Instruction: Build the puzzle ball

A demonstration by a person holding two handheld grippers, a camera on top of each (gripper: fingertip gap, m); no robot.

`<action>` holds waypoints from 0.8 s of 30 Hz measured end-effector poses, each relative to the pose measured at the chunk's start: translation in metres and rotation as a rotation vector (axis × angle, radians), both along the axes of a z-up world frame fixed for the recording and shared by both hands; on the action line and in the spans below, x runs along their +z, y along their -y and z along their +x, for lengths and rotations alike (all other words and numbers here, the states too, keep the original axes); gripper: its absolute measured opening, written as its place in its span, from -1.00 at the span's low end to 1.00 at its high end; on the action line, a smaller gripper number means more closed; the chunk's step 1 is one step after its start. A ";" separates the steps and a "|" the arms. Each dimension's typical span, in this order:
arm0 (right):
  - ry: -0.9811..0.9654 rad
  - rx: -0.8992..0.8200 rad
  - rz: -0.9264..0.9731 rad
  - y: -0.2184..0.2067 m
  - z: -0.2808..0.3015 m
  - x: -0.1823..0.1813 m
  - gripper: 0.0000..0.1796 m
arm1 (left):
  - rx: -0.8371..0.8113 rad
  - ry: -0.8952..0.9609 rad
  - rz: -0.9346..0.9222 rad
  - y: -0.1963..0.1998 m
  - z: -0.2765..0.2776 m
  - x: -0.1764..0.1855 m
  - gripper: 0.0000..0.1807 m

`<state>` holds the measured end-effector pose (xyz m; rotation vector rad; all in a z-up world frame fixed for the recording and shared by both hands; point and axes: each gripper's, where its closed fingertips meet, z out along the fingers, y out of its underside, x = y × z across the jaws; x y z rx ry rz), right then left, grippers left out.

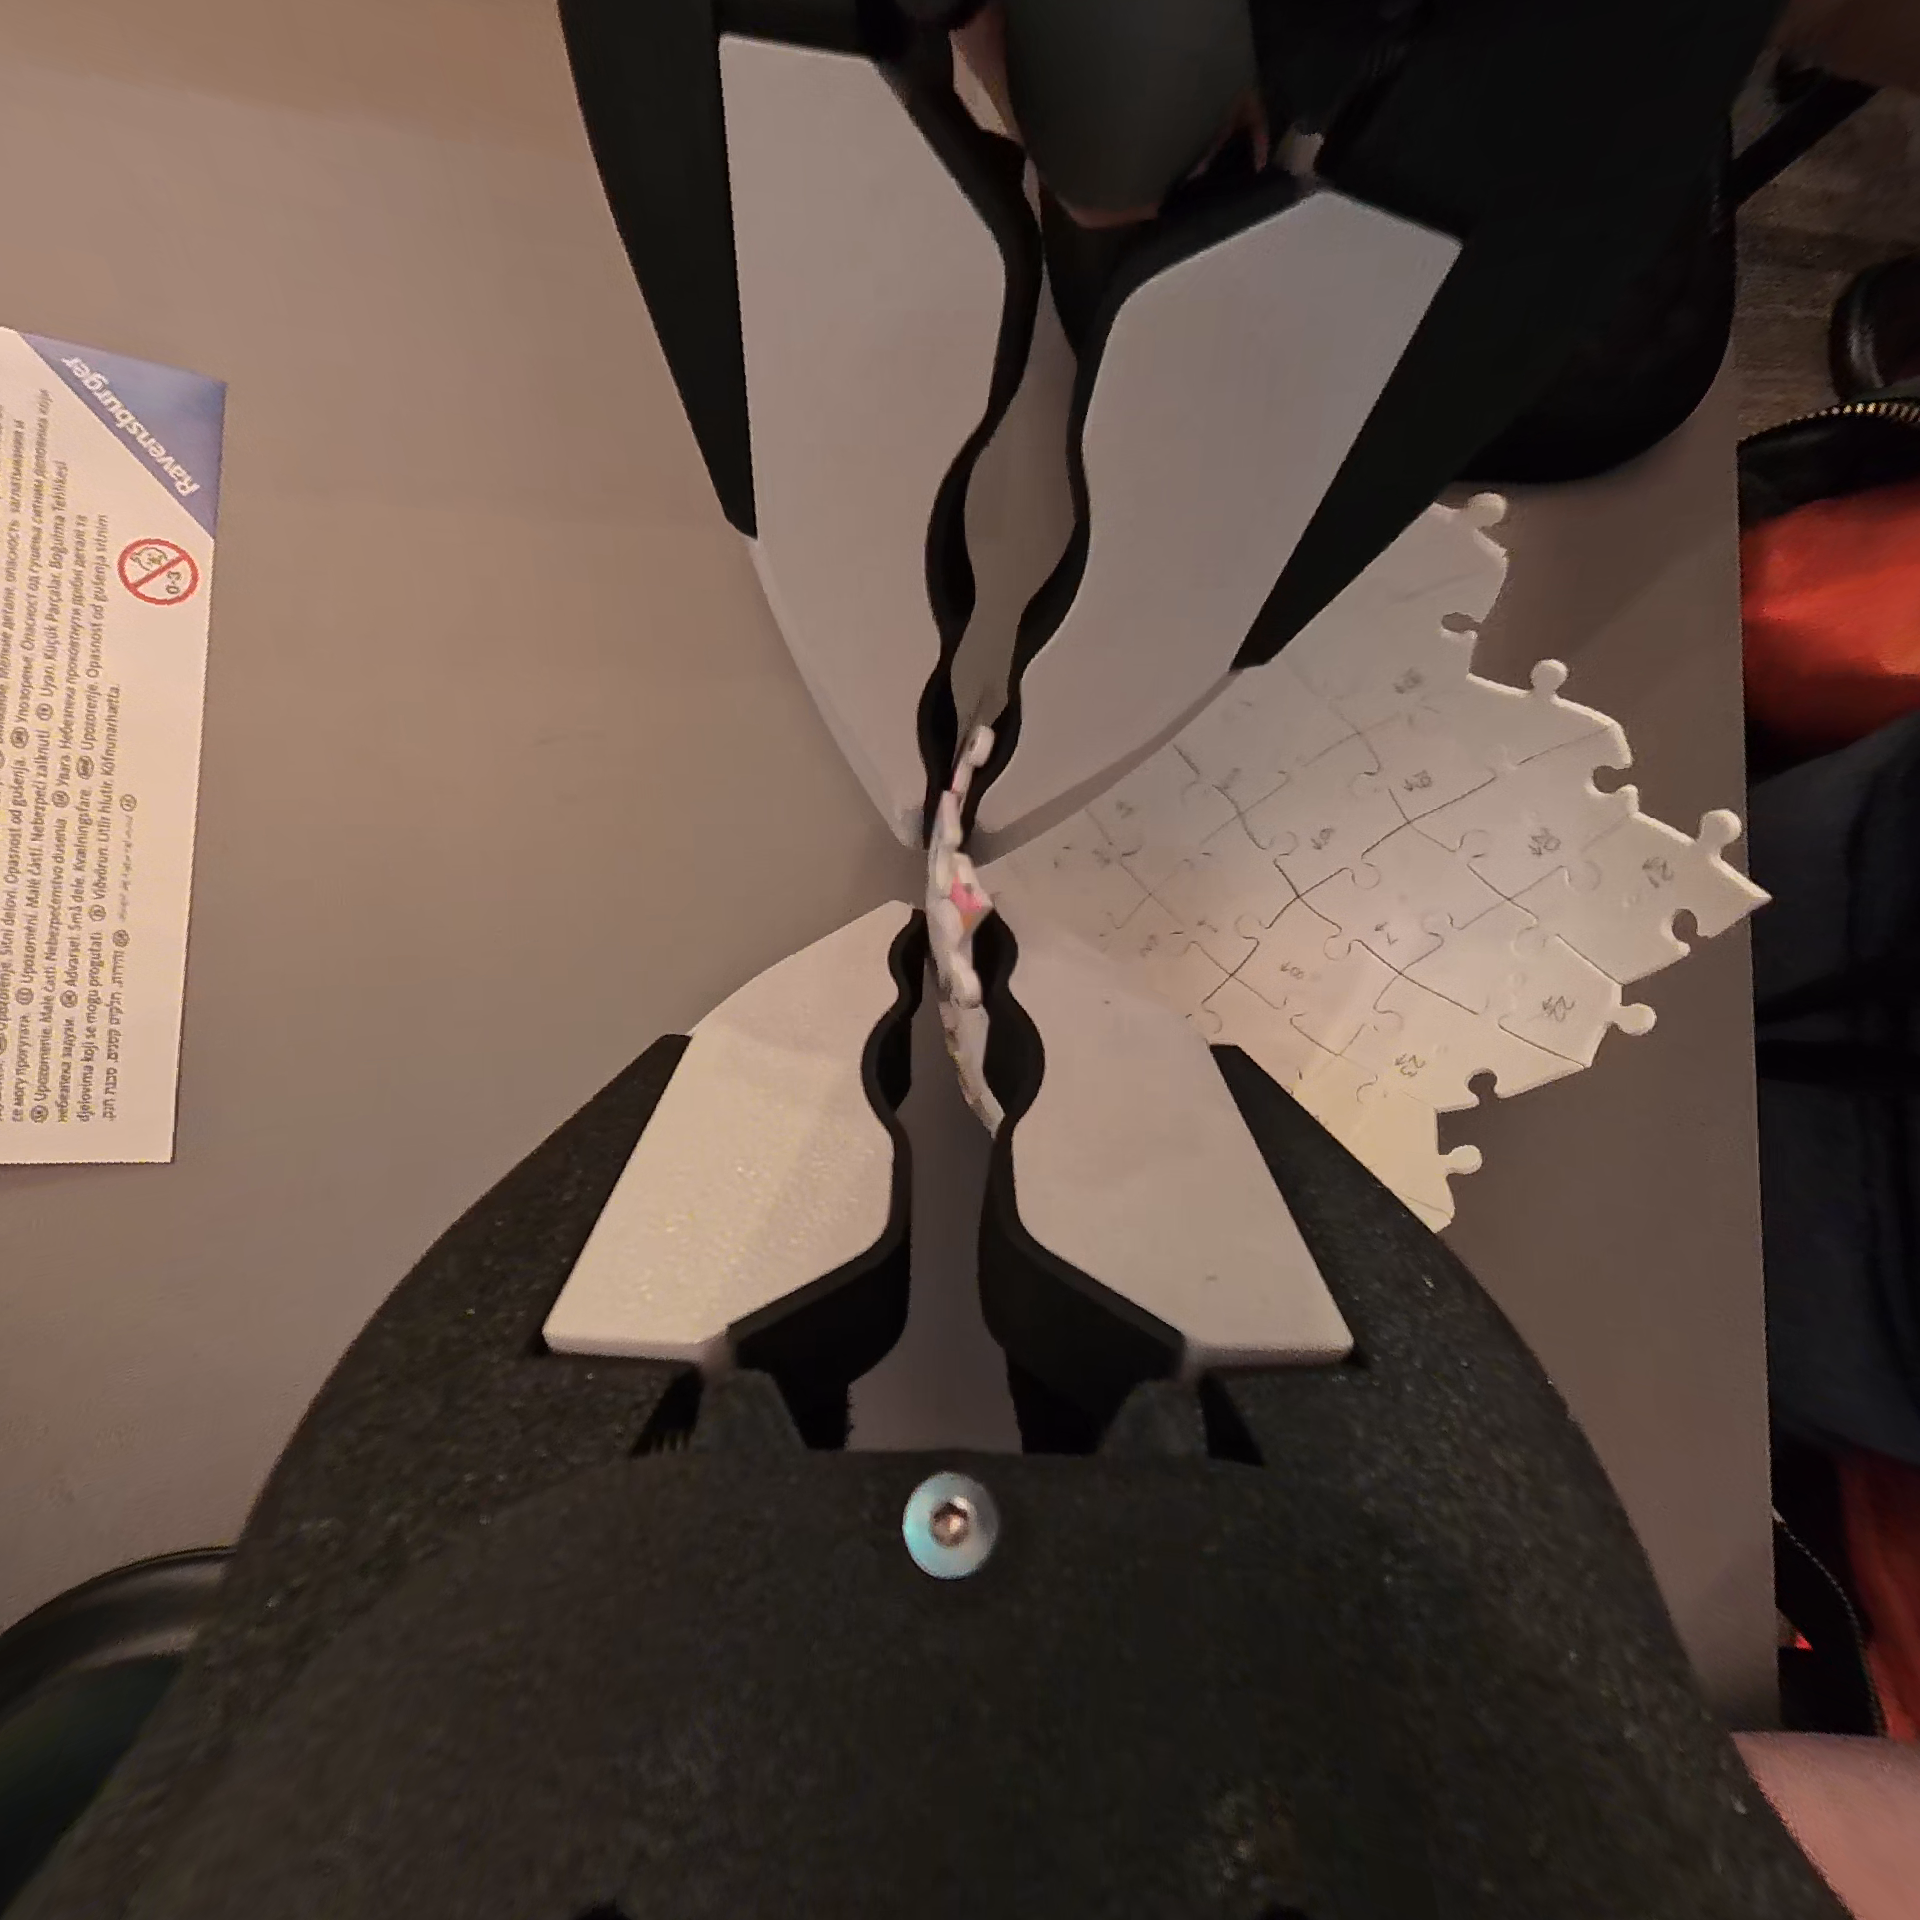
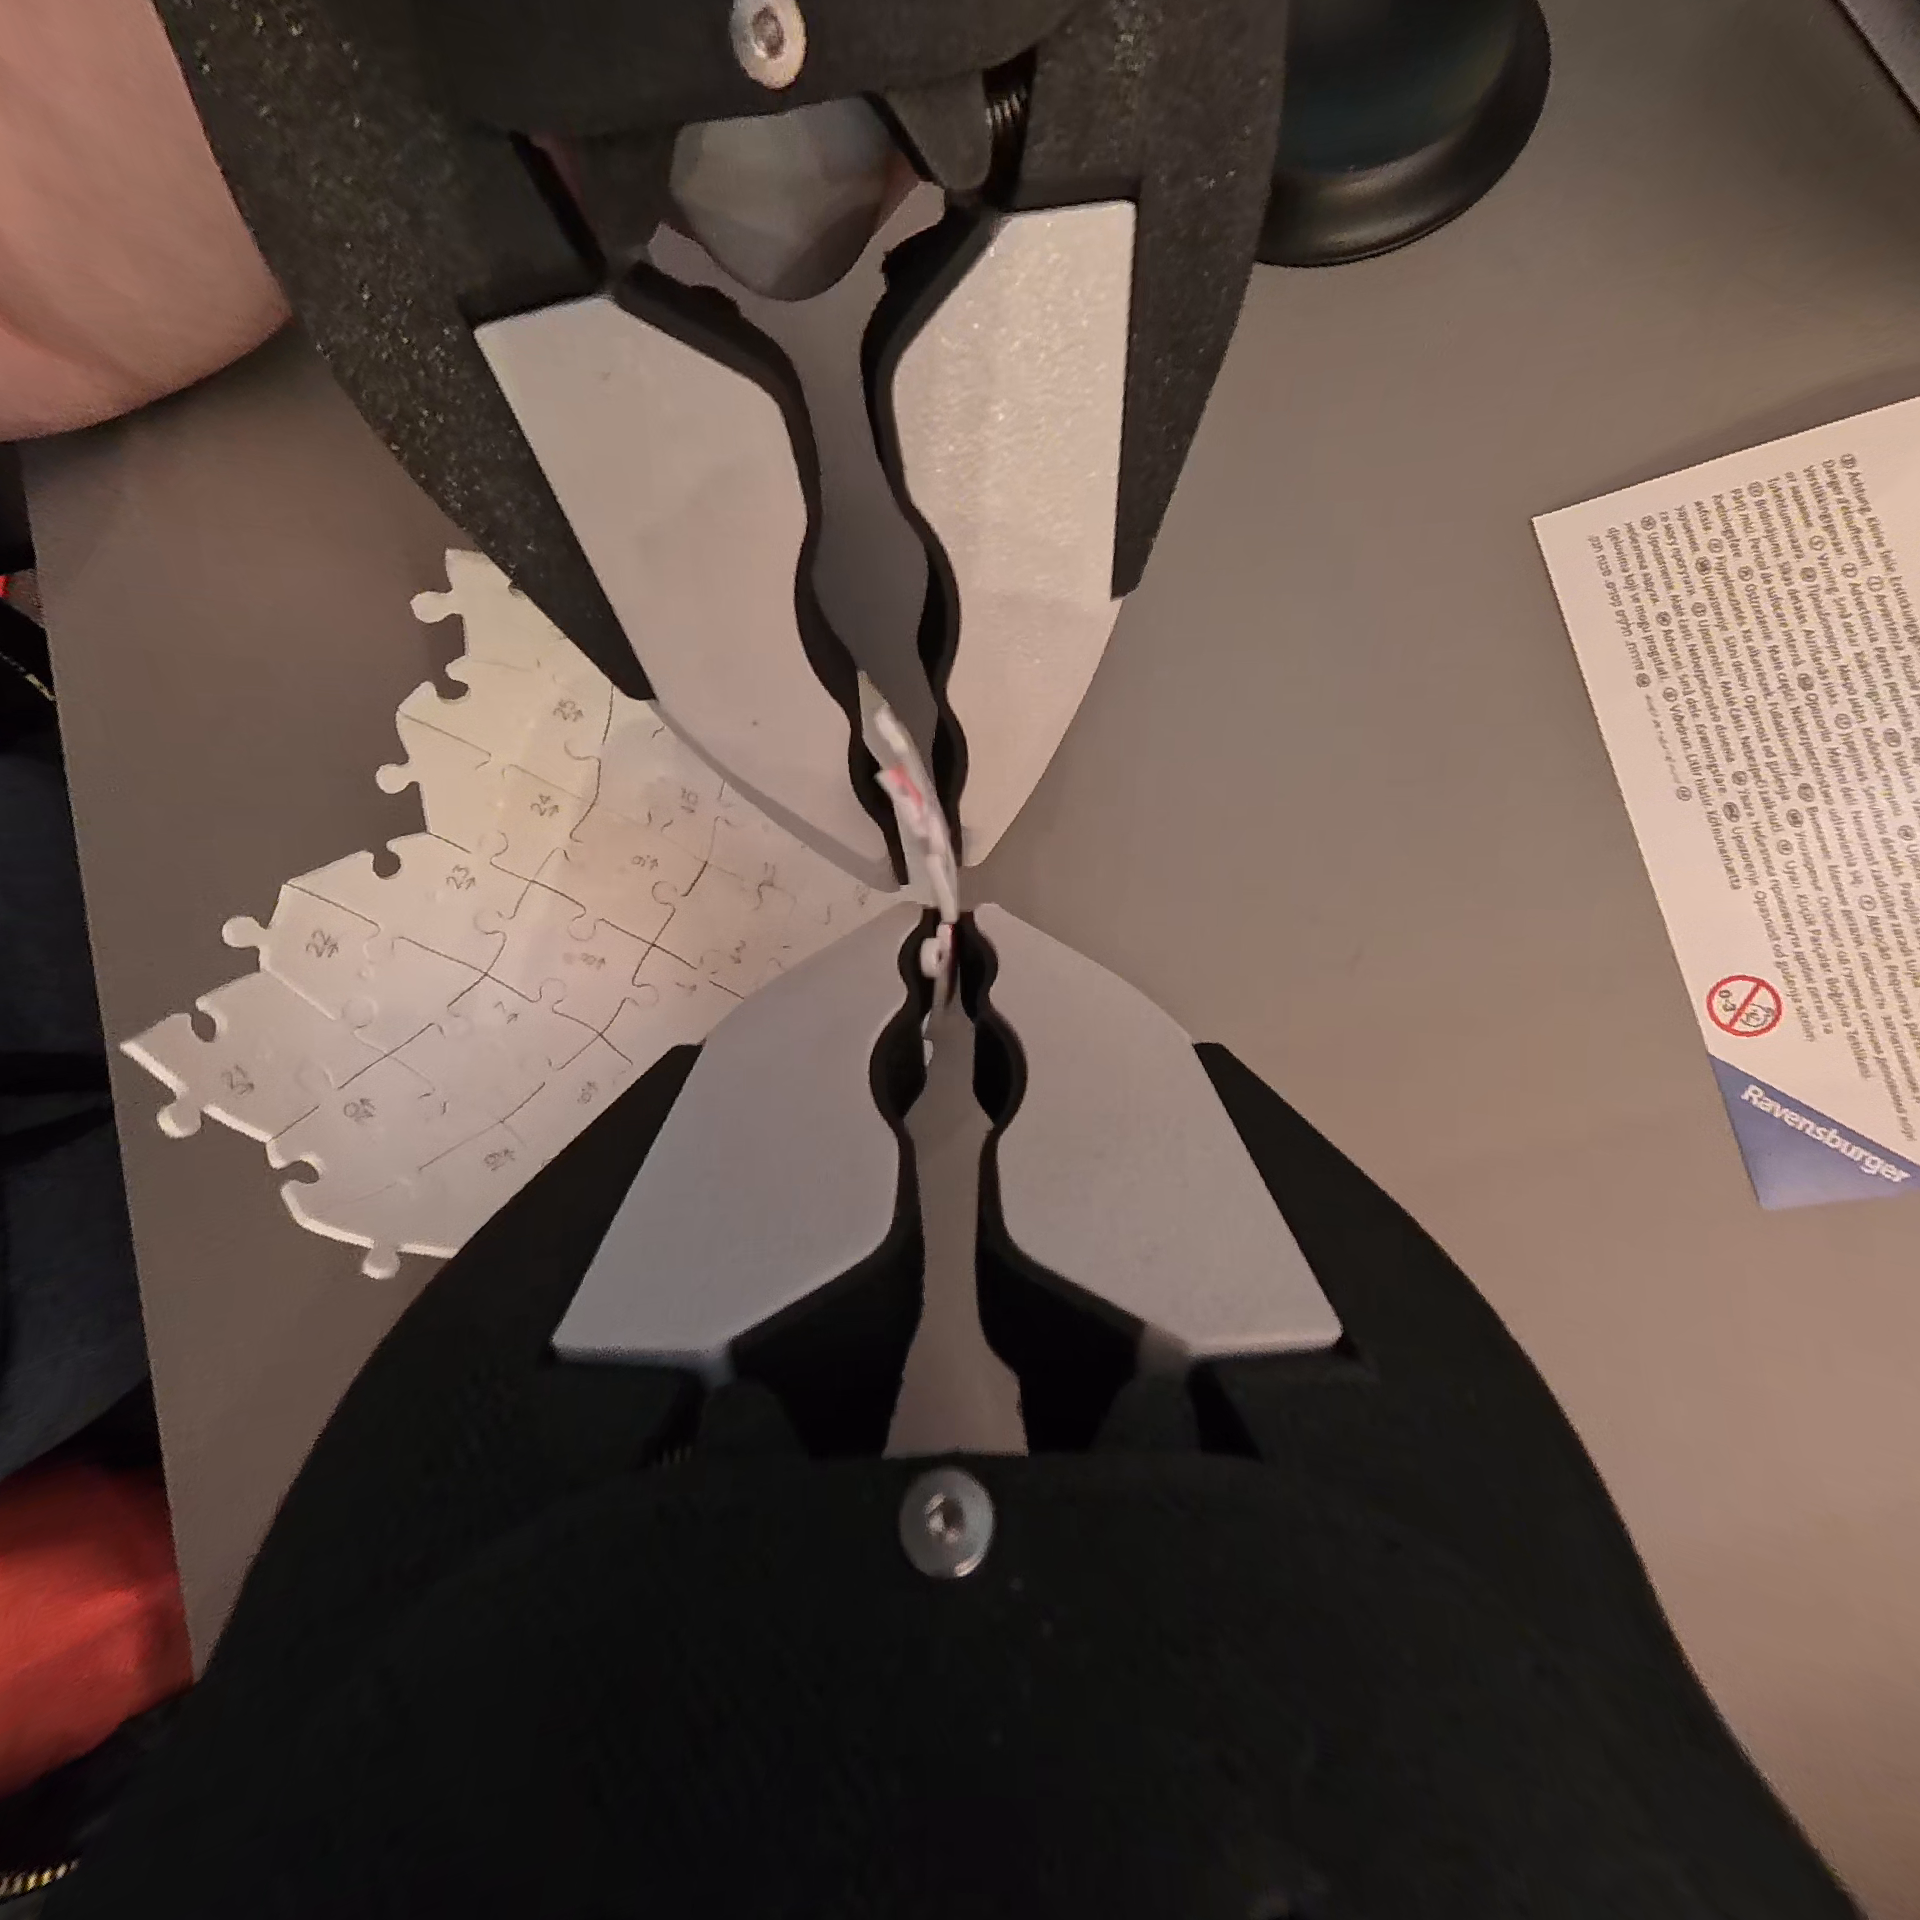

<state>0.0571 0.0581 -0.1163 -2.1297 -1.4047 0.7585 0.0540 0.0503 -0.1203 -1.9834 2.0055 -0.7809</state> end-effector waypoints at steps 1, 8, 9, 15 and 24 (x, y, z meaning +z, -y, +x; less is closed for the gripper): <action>-0.001 -0.001 -0.003 0.001 0.000 0.000 -0.95 | -0.001 0.000 0.001 0.000 0.000 0.000 -0.91; 0.024 -0.012 0.026 0.001 -0.001 0.001 -0.96 | 0.006 -0.007 -0.008 0.000 -0.001 0.000 -0.92; 0.030 -0.010 0.036 0.001 -0.001 0.001 -0.96 | 0.008 -0.007 -0.012 0.000 -0.002 0.000 -0.92; 0.016 0.012 0.046 0.000 -0.002 0.000 -0.95 | 0.013 -0.016 0.003 -0.001 -0.002 0.000 -0.93; -0.001 0.023 0.028 0.002 -0.004 -0.002 -0.92 | 0.006 -0.015 0.002 0.000 -0.002 -0.001 -0.96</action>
